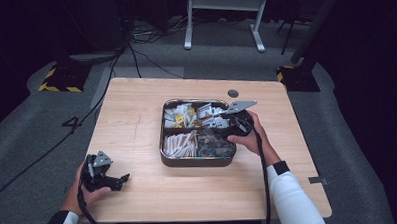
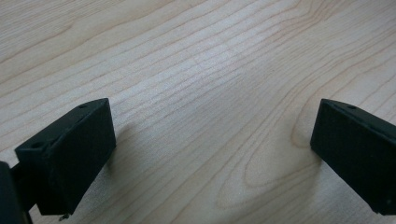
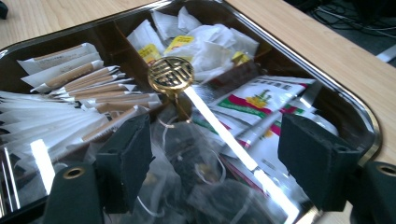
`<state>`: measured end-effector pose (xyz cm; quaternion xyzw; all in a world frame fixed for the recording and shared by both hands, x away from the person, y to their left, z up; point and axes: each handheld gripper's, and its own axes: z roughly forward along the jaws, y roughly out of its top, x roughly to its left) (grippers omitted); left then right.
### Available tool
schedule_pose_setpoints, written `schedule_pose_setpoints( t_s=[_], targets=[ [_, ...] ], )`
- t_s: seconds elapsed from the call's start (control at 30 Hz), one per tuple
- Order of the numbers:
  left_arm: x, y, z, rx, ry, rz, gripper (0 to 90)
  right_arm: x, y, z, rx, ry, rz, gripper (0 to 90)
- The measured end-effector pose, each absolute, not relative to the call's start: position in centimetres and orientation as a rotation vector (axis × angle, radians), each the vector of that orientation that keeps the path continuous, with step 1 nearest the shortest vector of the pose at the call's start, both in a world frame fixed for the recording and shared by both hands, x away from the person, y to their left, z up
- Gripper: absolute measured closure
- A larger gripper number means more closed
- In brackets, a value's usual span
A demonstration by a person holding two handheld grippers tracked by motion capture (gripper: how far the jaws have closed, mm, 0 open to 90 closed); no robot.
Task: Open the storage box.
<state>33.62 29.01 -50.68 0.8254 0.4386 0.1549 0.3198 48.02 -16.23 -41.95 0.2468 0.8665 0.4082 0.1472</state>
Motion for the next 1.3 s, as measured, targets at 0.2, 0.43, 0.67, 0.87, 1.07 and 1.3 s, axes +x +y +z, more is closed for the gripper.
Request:
schedule_pose_setpoints(
  t_s=[0.2, 0.43, 0.67, 0.87, 1.07, 1.3],
  targets=[
    [33.6, 29.0, -50.7, 2.172, 1.151, 0.409, 0.3, 48.3, -14.5, -42.6, 0.685, 2.521, 1.153, 32.1],
    [33.6, 29.0, -50.7, 2.172, 1.151, 0.409, 0.3, 48.8, -12.2, -43.6, 0.671, 2.555, 1.124, 32.9],
    [33.6, 29.0, -50.7, 2.172, 1.15, 0.409, 0.3, 49.3, -10.6, -44.0, 0.68, 2.568, 1.113, 34.4],
    [33.6, 29.0, -50.7, 2.171, 1.151, 0.408, 0.3, 49.8, -10.0, -44.2, 0.713, 2.59, 1.139, 37.5],
    [33.6, 29.0, -50.7, 2.172, 1.151, 0.408, 0.3, 49.9, -9.7, -44.1, 0.716, 2.588, 1.141, 49.0],
    [33.6, 29.0, -50.7, 2.172, 1.151, 0.408, 0.3, 49.9, -9.8, -44.0, 0.735, 2.566, 1.146, 58.5]
  ],
)
